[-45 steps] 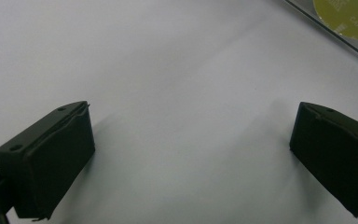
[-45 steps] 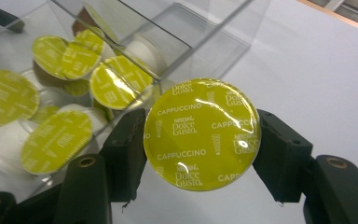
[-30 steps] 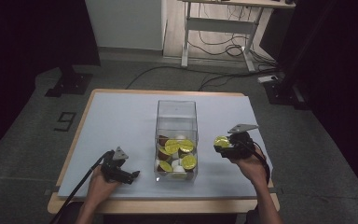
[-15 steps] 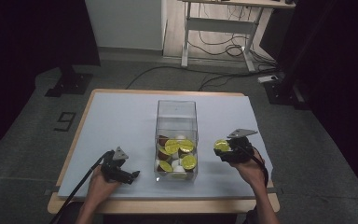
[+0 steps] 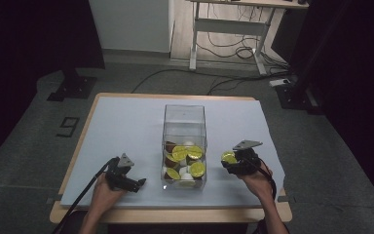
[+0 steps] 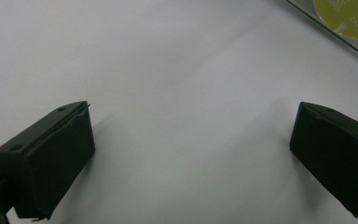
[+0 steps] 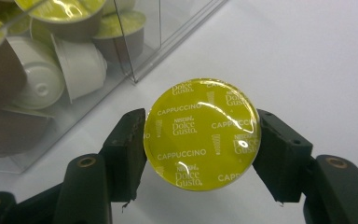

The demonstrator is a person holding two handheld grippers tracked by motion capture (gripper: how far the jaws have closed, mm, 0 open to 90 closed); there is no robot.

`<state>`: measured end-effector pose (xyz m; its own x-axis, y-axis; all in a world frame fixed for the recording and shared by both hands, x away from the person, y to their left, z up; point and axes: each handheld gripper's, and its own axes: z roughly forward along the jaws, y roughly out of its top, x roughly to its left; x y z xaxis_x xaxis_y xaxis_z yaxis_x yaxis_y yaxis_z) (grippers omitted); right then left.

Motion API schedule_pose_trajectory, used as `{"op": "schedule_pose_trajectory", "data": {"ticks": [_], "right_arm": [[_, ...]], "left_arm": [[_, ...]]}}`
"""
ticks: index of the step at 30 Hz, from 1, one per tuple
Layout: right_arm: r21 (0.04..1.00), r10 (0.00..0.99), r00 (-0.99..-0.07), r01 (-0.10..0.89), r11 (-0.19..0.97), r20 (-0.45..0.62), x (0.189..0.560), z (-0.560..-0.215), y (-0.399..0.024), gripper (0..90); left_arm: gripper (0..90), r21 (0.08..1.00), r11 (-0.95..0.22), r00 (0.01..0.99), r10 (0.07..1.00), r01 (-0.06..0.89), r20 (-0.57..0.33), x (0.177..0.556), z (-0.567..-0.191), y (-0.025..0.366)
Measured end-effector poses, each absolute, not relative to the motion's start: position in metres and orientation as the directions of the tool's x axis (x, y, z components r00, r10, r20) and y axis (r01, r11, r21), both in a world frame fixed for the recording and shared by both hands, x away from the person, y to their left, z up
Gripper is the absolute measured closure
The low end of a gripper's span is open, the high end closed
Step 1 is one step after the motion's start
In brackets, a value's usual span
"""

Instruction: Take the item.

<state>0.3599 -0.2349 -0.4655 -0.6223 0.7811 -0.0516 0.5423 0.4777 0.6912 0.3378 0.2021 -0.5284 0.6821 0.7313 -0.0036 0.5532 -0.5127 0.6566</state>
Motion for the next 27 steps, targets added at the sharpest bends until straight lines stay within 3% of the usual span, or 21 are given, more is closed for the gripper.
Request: {"op": "schedule_pose_trajectory", "data": {"ticks": [27], "right_arm": [[0.611,0.781,-0.623,0.601,0.515,-0.044,0.366,-0.5,-0.232,39.5]], "left_arm": [[0.0,0.657,-0.513,0.682,0.731,0.553,-0.003,0.338,-0.528,0.202]]}}
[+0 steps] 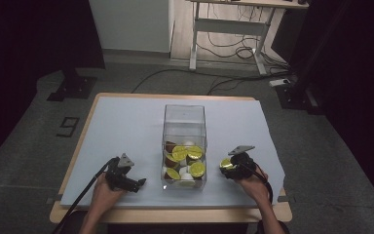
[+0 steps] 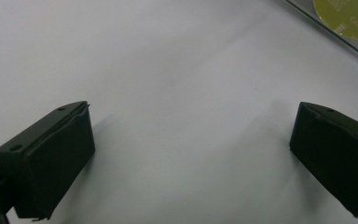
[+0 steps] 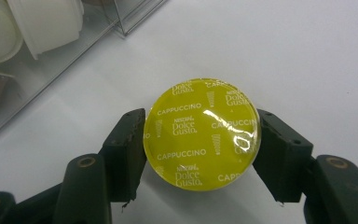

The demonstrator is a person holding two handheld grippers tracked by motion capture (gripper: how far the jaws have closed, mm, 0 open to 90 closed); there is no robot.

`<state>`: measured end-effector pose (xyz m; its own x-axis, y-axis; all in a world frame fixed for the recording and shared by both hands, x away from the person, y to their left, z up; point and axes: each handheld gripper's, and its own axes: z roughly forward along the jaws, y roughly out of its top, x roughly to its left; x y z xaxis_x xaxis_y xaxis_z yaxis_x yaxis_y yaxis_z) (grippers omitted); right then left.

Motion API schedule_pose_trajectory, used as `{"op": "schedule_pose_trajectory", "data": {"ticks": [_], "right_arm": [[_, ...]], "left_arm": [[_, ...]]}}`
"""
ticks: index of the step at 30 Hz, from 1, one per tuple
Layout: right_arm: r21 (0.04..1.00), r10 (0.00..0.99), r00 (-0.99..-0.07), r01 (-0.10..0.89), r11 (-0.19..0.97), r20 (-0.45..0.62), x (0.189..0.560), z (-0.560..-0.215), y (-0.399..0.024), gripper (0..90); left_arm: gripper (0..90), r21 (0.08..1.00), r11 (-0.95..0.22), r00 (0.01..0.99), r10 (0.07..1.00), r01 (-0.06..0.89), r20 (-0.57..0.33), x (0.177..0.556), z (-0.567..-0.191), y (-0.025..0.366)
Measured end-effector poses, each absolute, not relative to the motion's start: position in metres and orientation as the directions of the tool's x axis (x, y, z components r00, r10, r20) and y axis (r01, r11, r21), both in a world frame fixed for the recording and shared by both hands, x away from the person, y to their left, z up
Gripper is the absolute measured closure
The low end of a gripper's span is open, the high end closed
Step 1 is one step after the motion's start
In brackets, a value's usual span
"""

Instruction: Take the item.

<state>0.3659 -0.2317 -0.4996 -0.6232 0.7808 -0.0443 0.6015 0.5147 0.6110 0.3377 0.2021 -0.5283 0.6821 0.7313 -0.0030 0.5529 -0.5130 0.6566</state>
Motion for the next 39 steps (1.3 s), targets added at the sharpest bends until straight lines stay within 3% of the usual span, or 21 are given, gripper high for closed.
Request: {"op": "schedule_pose_trajectory", "data": {"ticks": [5,19,30,39], "right_arm": [[0.612,0.781,-0.624,0.602,0.513,-0.04,0.366,-0.5,-0.232,38.6],[0.635,0.781,-0.623,0.586,0.503,-0.043,0.364,-0.493,-0.23,16.8],[0.677,0.79,-0.61,0.556,0.482,-0.061,0.353,-0.479,-0.239,12.5],[0.698,0.817,-0.575,0.567,0.437,-0.045,0.338,-0.483,-0.252,3.6]], "left_arm": [[0.0,0.657,-0.513,0.682,0.731,0.553,-0.003,0.338,-0.528,0.202],[0.0,0.657,-0.513,0.682,0.731,0.553,-0.003,0.338,-0.528,0.202],[0.0,0.657,-0.512,0.682,0.732,0.553,-0.004,0.338,-0.528,0.202],[0.0,0.657,-0.513,0.682,0.731,0.552,-0.002,0.338,-0.528,0.202]]}}
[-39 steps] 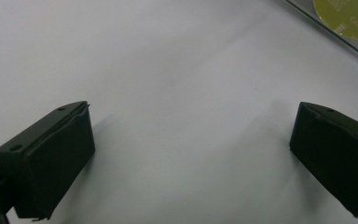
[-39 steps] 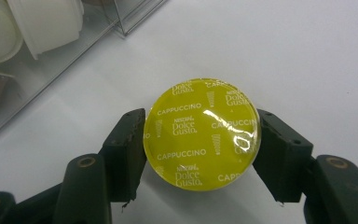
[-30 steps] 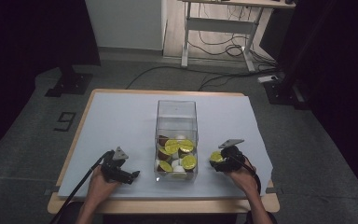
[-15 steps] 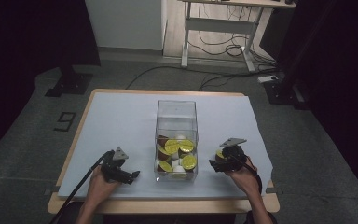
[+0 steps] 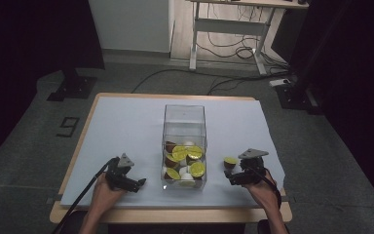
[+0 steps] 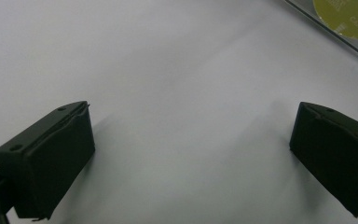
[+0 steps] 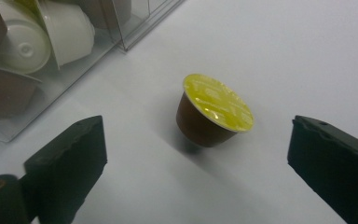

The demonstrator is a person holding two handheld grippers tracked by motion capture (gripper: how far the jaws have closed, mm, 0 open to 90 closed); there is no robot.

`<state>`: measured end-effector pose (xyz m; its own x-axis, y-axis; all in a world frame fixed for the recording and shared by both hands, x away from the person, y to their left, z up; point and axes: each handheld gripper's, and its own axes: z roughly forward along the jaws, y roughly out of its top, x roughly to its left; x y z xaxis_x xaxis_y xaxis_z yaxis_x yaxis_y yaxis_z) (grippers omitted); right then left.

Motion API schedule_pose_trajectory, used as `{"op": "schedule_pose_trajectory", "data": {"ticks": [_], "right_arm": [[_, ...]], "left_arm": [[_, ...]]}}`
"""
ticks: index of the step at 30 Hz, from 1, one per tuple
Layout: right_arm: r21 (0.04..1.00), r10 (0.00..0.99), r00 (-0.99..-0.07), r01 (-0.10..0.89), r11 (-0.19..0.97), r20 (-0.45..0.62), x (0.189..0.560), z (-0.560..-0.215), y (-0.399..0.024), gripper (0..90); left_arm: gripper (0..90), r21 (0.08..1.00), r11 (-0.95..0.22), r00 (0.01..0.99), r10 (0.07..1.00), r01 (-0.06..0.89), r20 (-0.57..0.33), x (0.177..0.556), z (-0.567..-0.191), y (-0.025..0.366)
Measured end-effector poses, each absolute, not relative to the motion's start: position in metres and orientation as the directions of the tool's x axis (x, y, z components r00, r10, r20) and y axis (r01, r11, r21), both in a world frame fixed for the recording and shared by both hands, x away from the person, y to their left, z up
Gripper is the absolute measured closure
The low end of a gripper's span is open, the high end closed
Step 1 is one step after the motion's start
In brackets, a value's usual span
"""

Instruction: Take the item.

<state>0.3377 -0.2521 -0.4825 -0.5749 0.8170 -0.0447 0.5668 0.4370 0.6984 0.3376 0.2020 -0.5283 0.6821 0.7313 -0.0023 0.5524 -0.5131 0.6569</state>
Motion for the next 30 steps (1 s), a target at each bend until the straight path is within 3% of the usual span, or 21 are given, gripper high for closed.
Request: {"op": "schedule_pose_trajectory", "data": {"ticks": [7,30], "right_arm": [[0.701,0.836,-0.548,0.589,0.402,-0.019,0.331,-0.494,-0.259,0.9],[0.615,0.827,-0.562,0.651,0.446,-0.005,0.337,-0.526,-0.256,0.0]], "left_arm": [[0.0,0.658,-0.511,0.681,0.732,0.553,-0.003,0.338,-0.528,0.202],[0.0,0.658,-0.511,0.68,0.733,0.554,-0.004,0.337,-0.528,0.202]]}}
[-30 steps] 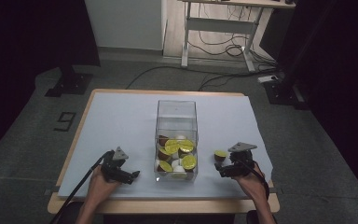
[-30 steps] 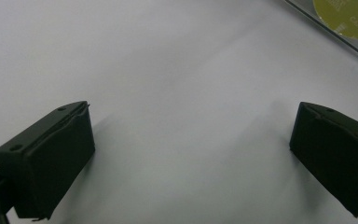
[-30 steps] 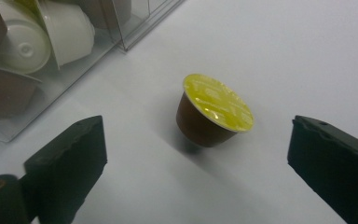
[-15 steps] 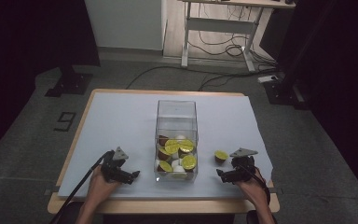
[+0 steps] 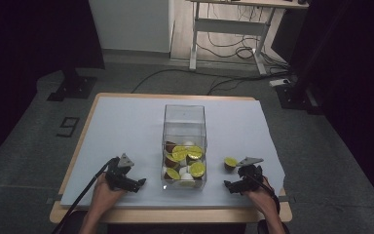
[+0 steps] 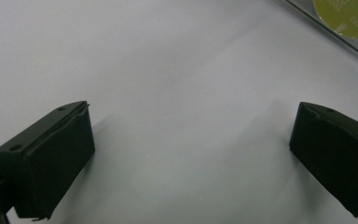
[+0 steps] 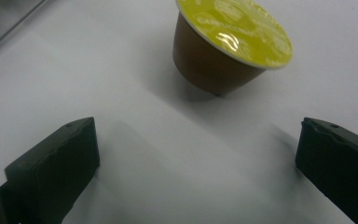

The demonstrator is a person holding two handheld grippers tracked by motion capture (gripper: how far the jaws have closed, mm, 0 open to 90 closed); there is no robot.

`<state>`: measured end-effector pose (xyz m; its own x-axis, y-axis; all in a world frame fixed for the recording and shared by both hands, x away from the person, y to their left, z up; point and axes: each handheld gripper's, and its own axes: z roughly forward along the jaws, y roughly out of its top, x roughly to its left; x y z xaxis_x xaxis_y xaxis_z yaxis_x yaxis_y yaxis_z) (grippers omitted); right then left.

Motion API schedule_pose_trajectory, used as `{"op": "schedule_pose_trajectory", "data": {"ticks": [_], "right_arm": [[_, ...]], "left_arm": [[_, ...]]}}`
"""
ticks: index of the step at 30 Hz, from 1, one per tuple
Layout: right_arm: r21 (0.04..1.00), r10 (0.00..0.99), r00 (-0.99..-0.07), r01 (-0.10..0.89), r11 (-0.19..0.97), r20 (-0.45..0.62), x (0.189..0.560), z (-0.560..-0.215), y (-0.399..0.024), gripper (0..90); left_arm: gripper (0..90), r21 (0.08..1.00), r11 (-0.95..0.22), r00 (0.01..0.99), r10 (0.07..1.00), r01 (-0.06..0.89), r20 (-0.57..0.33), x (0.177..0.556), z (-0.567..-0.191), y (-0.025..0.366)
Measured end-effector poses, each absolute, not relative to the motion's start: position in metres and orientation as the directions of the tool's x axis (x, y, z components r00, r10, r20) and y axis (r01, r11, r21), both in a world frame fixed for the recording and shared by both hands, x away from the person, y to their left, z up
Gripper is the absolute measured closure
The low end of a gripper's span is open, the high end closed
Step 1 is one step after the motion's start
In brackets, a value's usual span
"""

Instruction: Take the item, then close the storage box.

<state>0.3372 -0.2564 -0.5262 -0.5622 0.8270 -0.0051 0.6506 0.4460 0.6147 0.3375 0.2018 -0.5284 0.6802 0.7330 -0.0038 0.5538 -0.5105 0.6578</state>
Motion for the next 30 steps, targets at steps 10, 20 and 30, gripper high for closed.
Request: {"op": "schedule_pose_trajectory", "data": {"ticks": [10,20,30], "right_arm": [[0.63,0.828,-0.561,0.645,0.433,0.004,0.3356,-0.5282,-0.2584,0.0],[0.623,0.833,-0.553,0.653,0.431,0.003,0.3354,-0.5272,-0.2574,0.0],[0.629,0.839,-0.543,0.648,0.43,-0.013,0.3325,-0.5214,-0.2595,0.0]], "left_arm": [[0.0,0.658,-0.511,0.68,0.733,0.554,-0.003,0.3374,-0.5284,0.2017],[0.0,0.657,-0.51,0.676,0.736,0.555,0.0,0.3368,-0.528,0.2012],[0.1,0.658,-0.528,0.697,0.717,0.536,0.006,0.332,-0.5244,0.1951]]}}
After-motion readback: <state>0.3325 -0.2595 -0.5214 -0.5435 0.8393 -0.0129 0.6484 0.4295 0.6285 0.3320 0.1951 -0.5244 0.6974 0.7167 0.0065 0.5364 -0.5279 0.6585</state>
